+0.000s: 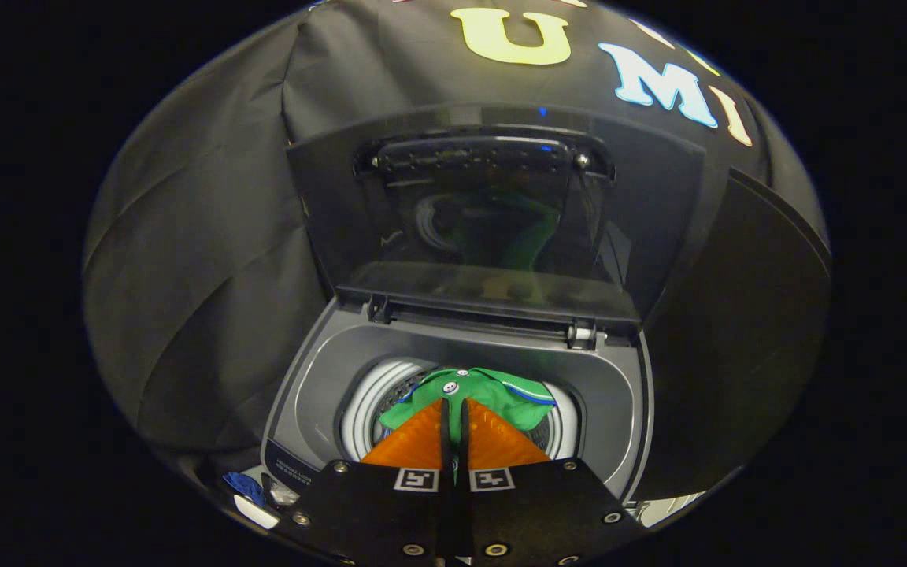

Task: Put the clothes into the washing machine and then close the washing machine lid.

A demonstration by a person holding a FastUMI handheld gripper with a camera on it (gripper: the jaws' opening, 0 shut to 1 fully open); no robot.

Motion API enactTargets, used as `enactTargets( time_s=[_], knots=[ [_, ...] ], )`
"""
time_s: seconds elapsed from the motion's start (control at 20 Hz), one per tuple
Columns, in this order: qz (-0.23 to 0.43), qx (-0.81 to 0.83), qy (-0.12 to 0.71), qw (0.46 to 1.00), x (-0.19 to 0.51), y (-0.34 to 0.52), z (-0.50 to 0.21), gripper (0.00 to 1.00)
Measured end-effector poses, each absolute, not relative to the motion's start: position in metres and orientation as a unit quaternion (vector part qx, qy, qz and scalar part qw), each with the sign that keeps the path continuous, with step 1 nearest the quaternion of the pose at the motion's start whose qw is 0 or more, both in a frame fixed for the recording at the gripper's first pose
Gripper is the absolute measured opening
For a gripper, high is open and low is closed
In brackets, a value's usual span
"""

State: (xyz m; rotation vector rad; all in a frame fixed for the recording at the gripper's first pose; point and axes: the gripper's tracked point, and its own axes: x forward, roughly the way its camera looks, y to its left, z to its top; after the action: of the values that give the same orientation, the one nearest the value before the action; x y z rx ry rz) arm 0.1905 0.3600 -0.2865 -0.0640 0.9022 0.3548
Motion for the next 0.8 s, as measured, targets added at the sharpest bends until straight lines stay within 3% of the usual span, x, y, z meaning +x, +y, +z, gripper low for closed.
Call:
enactTargets(
  time_s=[0.35, 0.55, 0.8],
  knots=[
    [0.151, -0.056, 0.47, 0.868, 0.179, 0.346, -0.317, 0.04],
    [0.163, -0.056, 0.464, 0.869, 0.177, 0.35, -0.321, 0.16],
    [0.149, -0.056, 0.436, 0.886, 0.183, 0.344, -0.309, 0.86]
  ],
)
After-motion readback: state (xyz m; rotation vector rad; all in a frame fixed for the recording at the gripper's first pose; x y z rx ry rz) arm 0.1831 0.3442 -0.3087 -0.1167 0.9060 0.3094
